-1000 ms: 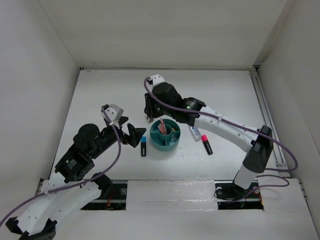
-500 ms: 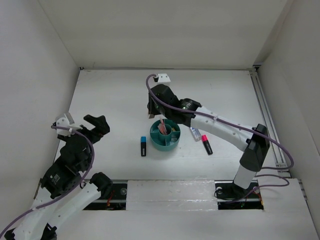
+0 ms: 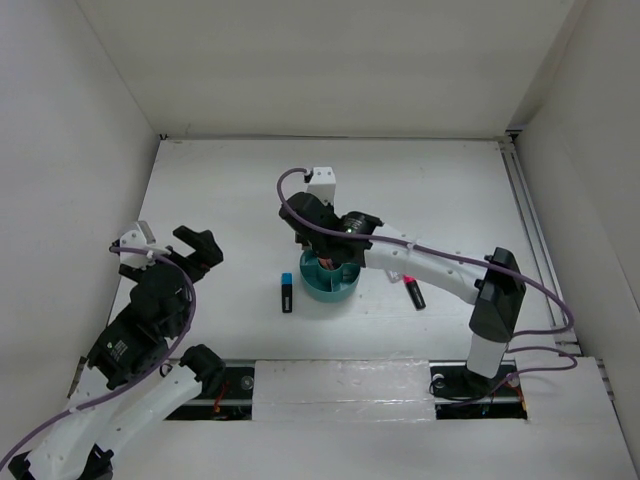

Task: Sort the stationery into containers
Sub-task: Place the stapler in the storage box, then pick up the pen from the center of the board.

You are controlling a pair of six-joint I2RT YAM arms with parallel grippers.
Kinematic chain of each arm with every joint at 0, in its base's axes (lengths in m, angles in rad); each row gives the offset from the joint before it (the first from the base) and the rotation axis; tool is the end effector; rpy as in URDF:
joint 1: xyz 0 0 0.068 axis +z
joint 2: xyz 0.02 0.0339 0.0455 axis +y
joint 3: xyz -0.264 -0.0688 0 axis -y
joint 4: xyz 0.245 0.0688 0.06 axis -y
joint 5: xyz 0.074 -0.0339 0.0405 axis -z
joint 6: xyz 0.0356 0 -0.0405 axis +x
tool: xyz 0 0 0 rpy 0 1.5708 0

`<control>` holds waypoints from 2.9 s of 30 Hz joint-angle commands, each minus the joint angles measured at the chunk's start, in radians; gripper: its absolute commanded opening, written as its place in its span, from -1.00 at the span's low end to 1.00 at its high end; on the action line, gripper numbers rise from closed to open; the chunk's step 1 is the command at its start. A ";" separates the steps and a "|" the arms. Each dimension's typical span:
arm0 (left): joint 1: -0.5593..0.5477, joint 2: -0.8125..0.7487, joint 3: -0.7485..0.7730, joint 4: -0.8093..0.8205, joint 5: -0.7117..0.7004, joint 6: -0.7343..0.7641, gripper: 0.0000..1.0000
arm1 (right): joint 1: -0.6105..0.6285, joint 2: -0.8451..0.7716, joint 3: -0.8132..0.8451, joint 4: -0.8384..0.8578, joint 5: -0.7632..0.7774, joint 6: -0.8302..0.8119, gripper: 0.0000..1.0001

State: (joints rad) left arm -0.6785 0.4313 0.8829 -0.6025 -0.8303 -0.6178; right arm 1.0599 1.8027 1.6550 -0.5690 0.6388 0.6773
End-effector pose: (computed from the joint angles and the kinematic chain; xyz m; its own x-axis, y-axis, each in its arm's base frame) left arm 0.0720 -0.0243 0.3700 -0.0116 -0.4926 -0.8702 -0.1857 0.8561 -0.4822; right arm 0.2186 0.3466 0.3263 -0.5514 0.0452 -0.8330 -0.1731 0.9706 0.1673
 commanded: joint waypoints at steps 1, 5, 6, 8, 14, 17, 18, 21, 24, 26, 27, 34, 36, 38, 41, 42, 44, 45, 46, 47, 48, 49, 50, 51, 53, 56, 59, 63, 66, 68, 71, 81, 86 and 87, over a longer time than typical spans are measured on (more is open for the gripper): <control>0.002 0.018 -0.002 0.037 -0.003 0.015 1.00 | 0.020 0.021 0.054 -0.051 0.111 0.073 -1.00; 0.002 0.027 -0.002 0.046 0.007 0.024 1.00 | 0.020 0.053 0.063 -0.060 0.111 0.096 -1.00; 0.002 0.027 -0.002 0.046 0.007 0.024 1.00 | 0.020 0.053 0.063 -0.060 0.111 0.109 -1.00; 0.002 0.027 -0.002 0.046 0.016 0.033 1.00 | 0.020 0.064 0.063 -0.060 0.121 0.123 -1.00; 0.002 0.018 -0.012 0.055 0.025 0.043 1.00 | 0.020 0.073 0.074 -0.072 0.130 0.146 -1.00; 0.002 0.018 -0.012 0.064 0.034 0.052 1.00 | 0.020 0.083 0.083 -0.081 0.140 0.156 -1.00; 0.002 0.018 -0.012 0.064 0.034 0.052 1.00 | 0.029 0.093 0.083 -0.091 0.150 0.156 -1.00; 0.002 0.018 -0.012 0.064 0.034 0.061 1.00 | 0.029 0.104 0.092 -0.100 0.159 0.166 -1.00; 0.002 0.018 -0.012 0.073 0.034 0.061 1.00 | 0.038 0.113 0.092 -0.124 0.159 0.192 -1.00; 0.002 0.029 -0.012 0.073 0.043 0.070 1.00 | 0.038 0.113 0.092 -0.124 0.168 0.192 -1.00; 0.002 0.029 -0.012 0.073 0.043 0.070 1.00 | 0.038 0.113 0.092 -0.135 0.168 0.192 -1.00; 0.002 0.038 -0.012 0.073 0.053 0.070 1.00 | 0.048 0.104 0.083 -0.144 0.180 0.202 -1.00; 0.002 0.038 -0.012 0.073 0.053 0.070 1.00 | 0.048 0.104 0.083 -0.154 0.190 0.202 -1.00; 0.002 0.038 -0.012 0.073 0.053 0.070 1.00 | 0.048 0.104 0.074 -0.154 0.190 0.202 -1.00; 0.002 0.038 -0.012 0.073 0.053 0.070 1.00 | 0.048 0.104 0.065 -0.154 0.190 0.202 -1.00; 0.002 0.038 -0.012 0.073 0.053 0.070 1.00 | 0.048 0.104 0.065 -0.154 0.190 0.202 -0.95; 0.002 0.038 -0.012 0.073 0.053 0.070 1.00 | 0.048 0.104 0.055 -0.154 0.190 0.202 -0.80; 0.002 0.038 -0.012 0.073 0.053 0.070 1.00 | 0.048 0.104 0.055 -0.141 0.180 0.202 -0.77; 0.002 0.038 -0.012 0.073 0.053 0.070 1.00 | 0.048 0.104 0.055 -0.141 0.180 0.202 -0.70; 0.002 0.038 -0.012 0.073 0.053 0.070 1.00 | 0.048 0.104 0.055 -0.141 0.180 0.202 -0.66; 0.002 0.038 -0.012 0.073 0.053 0.070 1.00 | 0.048 0.104 0.046 -0.131 0.180 0.193 -0.61; 0.002 0.038 -0.012 0.073 0.053 0.070 1.00 | 0.048 0.104 0.046 -0.131 0.171 0.192 -0.41; 0.002 0.038 -0.012 0.073 0.053 0.070 1.00 | 0.048 0.104 0.046 -0.131 0.171 0.192 -0.32; 0.002 0.038 -0.012 0.073 0.053 0.070 1.00 | 0.048 0.104 0.046 -0.121 0.171 0.183 -0.22; 0.002 0.038 -0.012 0.073 0.053 0.070 1.00 | 0.048 0.104 0.046 -0.111 0.162 0.183 0.11; 0.002 0.038 -0.012 0.073 0.053 0.070 1.00 | 0.048 0.095 0.046 -0.101 0.151 0.173 0.20; 0.002 0.038 -0.012 0.061 0.030 0.059 1.00 | 0.048 0.084 0.046 -0.092 0.151 0.162 0.25; 0.002 0.018 -0.012 0.061 0.030 0.050 1.00 | 0.048 0.051 0.046 -0.069 0.142 0.128 0.25; 0.002 0.009 -0.012 0.061 0.020 0.038 1.00 | 0.048 0.031 0.055 -0.046 0.122 0.105 0.25; 0.002 0.009 -0.012 0.061 0.020 0.029 1.00 | 0.048 0.021 0.055 -0.037 0.093 0.076 0.28; 0.002 -0.012 -0.024 0.061 0.030 -0.029 1.00 | 0.057 -0.019 0.043 0.018 0.042 0.047 0.32; 0.002 -0.128 -0.098 0.193 0.201 0.012 1.00 | 0.057 -0.221 0.005 0.061 -0.021 -0.180 0.99; 0.002 0.142 0.011 0.057 0.220 -0.057 1.00 | 0.057 -0.452 -0.205 0.052 -0.019 -0.222 0.99; 0.002 0.246 0.051 0.041 0.256 -0.071 1.00 | 0.046 -0.488 -0.234 0.052 -0.028 -0.231 0.99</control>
State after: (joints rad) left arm -0.6781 0.4915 0.8669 -0.5133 -0.6411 -0.6395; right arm 1.1076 1.4216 1.4830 -0.5198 0.6182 0.5056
